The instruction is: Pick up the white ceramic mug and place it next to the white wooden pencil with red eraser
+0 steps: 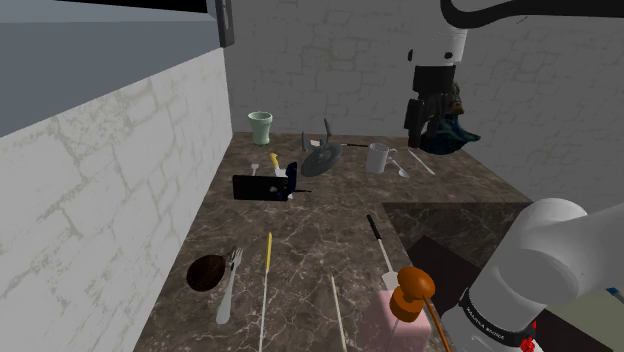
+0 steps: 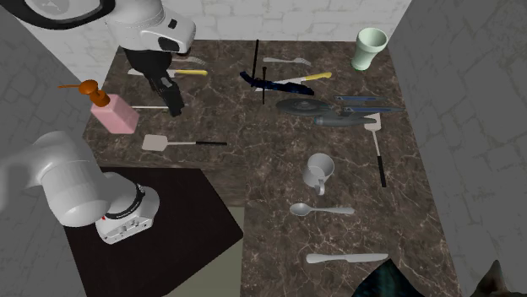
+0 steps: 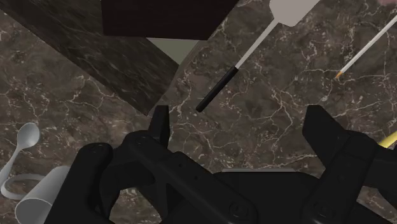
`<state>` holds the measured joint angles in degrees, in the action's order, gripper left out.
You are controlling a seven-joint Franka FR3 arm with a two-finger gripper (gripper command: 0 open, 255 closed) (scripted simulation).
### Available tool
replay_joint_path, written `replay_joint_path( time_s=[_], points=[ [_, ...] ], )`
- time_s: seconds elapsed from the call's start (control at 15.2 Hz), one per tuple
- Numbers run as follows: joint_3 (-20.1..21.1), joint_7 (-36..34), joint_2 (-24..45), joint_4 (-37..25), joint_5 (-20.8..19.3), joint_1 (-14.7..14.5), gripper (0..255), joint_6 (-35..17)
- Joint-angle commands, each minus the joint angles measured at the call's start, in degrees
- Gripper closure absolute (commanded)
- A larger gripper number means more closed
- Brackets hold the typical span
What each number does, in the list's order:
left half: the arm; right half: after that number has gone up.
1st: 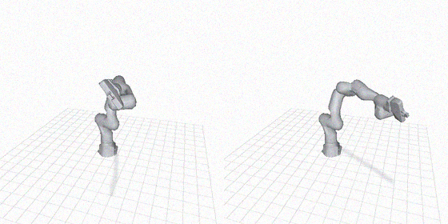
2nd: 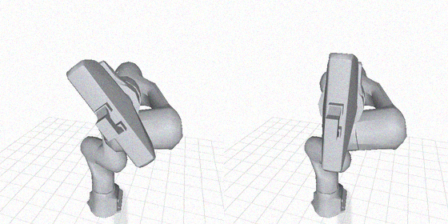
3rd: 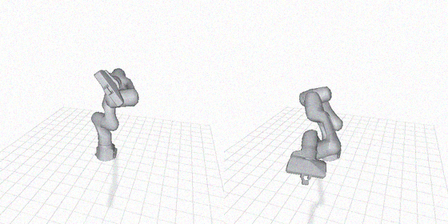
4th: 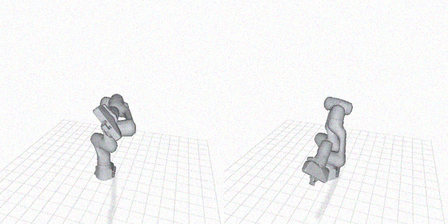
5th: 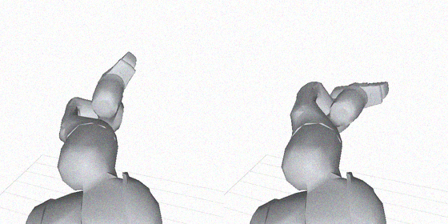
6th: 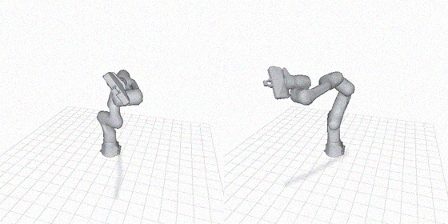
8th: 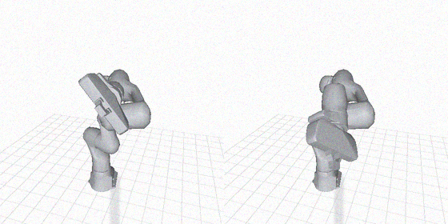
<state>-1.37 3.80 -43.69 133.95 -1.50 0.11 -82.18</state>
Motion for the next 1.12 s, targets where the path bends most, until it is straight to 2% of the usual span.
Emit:
replay_joint_path(
  time_s=[0.0, 0.53, 1.06],
  points=[
    [0.0, 0.0, 0.0, 0.0, 0.0, 0.0, 0, 0.0],
    [-3.8, -0.2, 14.9, -3.7, -1.9, 2.9, 0, -10.9],
    [-7.6, 0.0, 30.9, -11.6, -1.9, 5.3, 0, -18.7]
  ],
)
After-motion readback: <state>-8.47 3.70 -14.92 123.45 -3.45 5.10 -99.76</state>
